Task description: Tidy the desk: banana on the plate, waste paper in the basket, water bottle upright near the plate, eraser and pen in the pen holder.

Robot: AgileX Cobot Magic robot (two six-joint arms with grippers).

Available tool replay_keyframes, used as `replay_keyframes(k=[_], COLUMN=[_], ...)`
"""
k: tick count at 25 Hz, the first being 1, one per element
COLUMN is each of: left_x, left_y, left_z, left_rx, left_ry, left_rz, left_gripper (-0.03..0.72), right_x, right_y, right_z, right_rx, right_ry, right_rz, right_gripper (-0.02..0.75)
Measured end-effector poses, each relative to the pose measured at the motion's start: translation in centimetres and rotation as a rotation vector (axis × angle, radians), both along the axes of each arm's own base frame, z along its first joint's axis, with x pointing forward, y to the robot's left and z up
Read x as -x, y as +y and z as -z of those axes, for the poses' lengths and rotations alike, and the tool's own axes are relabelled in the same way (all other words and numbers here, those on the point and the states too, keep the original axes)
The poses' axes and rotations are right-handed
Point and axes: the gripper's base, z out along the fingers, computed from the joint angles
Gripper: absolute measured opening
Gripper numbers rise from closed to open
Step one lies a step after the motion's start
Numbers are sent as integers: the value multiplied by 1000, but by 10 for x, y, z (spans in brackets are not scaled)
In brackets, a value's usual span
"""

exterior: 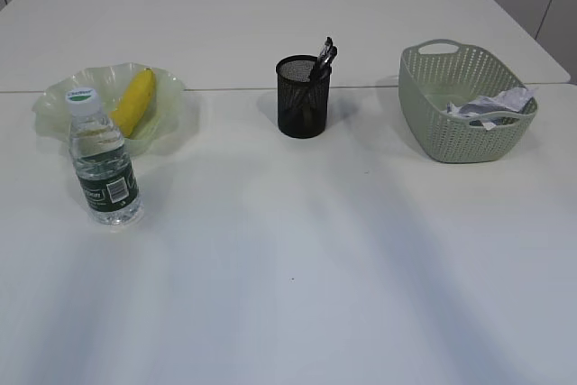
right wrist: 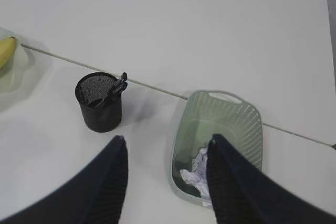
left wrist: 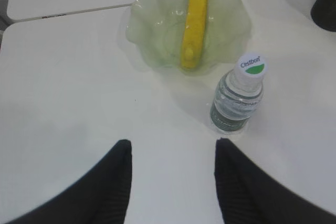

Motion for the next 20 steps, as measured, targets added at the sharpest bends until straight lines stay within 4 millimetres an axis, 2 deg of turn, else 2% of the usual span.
replay_keyframes(k=[5, 10, 20], left_x=[12, 28, 75], left_y=[1, 2, 6], left_z=[-8, -15, -31], left_rx=[3, 7, 19], left_ry=[-38, -44, -97], left_rz=[0, -5, -10], left_gripper=[364, 364, 364], right_x=[30, 64, 159], right_y=[-11, -23, -41], right_z=[1, 17, 31], right_rx=[25, 55, 57], right_ry=[10, 27, 3], right_rz=[61, 123, 132], right_gripper=[368, 368, 368])
